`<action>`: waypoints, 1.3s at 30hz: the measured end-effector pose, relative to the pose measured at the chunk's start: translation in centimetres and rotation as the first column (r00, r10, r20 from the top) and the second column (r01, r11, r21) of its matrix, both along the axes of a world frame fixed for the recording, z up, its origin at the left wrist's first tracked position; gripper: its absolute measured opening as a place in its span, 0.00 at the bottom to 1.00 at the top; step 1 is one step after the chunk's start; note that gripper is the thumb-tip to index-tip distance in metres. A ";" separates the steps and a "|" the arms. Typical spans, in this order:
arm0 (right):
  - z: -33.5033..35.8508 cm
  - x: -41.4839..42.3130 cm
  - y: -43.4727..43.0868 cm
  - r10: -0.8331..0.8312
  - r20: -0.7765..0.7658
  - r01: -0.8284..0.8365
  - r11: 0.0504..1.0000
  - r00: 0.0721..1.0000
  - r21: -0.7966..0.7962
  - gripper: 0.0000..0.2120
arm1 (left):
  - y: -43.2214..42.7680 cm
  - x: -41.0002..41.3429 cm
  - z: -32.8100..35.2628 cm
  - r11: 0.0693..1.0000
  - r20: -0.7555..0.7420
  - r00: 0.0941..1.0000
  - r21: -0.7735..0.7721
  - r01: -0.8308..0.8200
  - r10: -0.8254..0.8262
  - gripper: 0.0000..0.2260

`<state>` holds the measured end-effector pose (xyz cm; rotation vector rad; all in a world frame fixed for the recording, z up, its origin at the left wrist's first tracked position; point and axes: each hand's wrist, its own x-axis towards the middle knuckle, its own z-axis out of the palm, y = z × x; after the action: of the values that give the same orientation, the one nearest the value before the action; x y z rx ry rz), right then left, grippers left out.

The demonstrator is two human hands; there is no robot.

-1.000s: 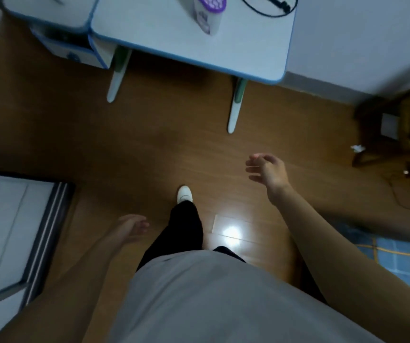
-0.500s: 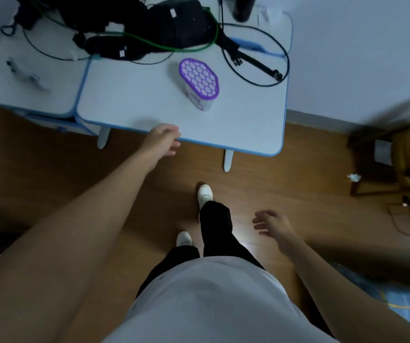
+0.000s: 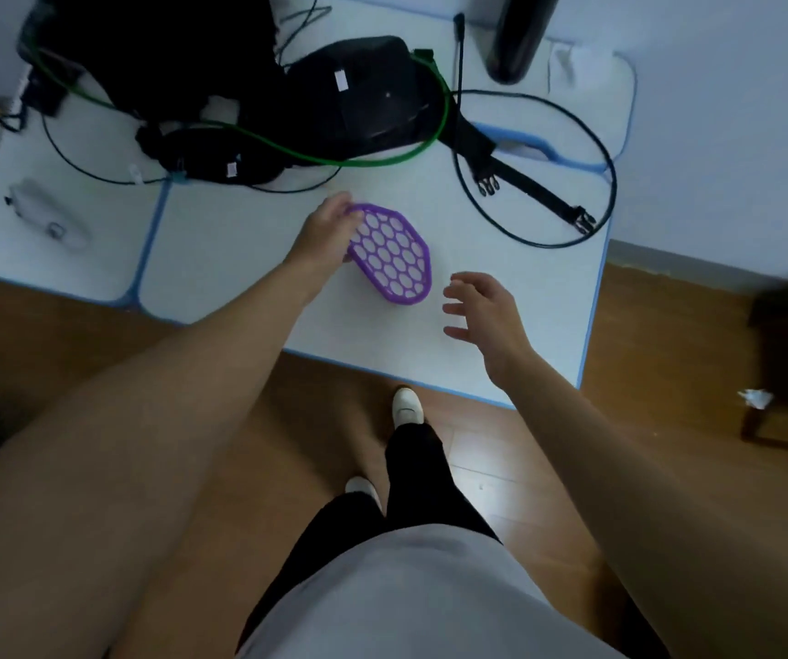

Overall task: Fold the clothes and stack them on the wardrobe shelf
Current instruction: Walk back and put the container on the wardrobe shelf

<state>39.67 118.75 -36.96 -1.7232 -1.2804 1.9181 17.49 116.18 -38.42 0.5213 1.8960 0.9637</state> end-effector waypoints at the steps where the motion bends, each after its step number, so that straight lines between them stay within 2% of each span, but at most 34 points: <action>1: -0.6 -0.6 0.8 0.014 0.018 -0.014 1.000 1.000 -0.007 0.10 | -0.4 0.1 -0.5 0.999 -0.012 0.999 -0.003 -0.033 0.033 0.19; 4: -2.2 -2.1 1.6 0.051 0.056 -0.048 0.998 0.997 -0.052 0.13 | -2.4 0.8 -1.7 0.995 -0.025 0.995 -0.021 -0.101 0.101 0.16; 8: -4.1 -2.4 0.9 0.064 -0.020 -0.066 0.991 0.998 -0.120 0.13 | -5.2 1.7 -2.7 0.979 0.037 0.980 -0.061 -0.195 0.197 0.12; 12: -5.3 -2.7 -0.2 0.062 -0.062 -0.068 0.993 0.996 -0.100 0.10 | -6.9 2.3 -3.0 0.949 0.223 0.923 -0.103 -0.299 0.315 0.07; 16: -5.7 -4.0 -1.8 0.027 -0.049 -0.030 0.998 0.998 -0.063 0.11 | -8.0 3.1 -3.4 0.913 0.411 0.815 -0.180 -0.367 0.409 0.11; 18: -5.5 -4.7 -2.7 -0.017 -0.038 0.014 0.998 0.999 -0.069 0.12 | -8.8 3.5 -3.4 0.905 0.446 0.788 -0.174 -0.389 0.425 0.10; 21: -5.1 -5.2 -4.2 -0.096 -0.047 0.089 0.988 0.994 -0.124 0.12 | -11.1 3.7 -2.8 0.924 0.439 0.814 -0.141 -0.356 0.381 0.09; 23: -4.7 -5.2 -5.8 -0.092 -0.055 0.084 0.988 0.994 -0.132 0.15 | -13.4 3.3 -1.9 0.936 0.430 0.833 -0.105 -0.336 0.348 0.09; 28: -2.2 -7.0 -11.5 -0.005 -0.115 -0.006 0.995 0.993 -0.096 0.20 | -21.5 1.6 2.0 0.933 0.419 0.853 0.035 -0.358 0.312 0.17; 32: 0.5 -10.1 -18.1 0.127 -0.156 -0.139 0.988 0.980 -0.068 0.21 | -30.2 0.3 4.5 0.883 0.401 0.840 0.135 -0.450 0.366 0.15; 36: 3.1 -13.0 -24.9 0.294 -0.187 -0.309 0.949 0.937 -0.055 0.19 | -39.1 -0.5 6.8 0.830 0.363 0.809 0.144 -0.538 0.462 0.15; 39: 5.0 -15.3 -29.7 0.475 -0.205 -0.488 0.873 0.856 -0.011 0.17 | -45.7 -1.2 8.3 0.752 0.327 0.739 0.114 -0.650 0.589 0.19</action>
<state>24.35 89.04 -31.96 -1.2688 -1.7107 2.3480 16.28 70.50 -30.07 -0.1643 1.7337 1.6119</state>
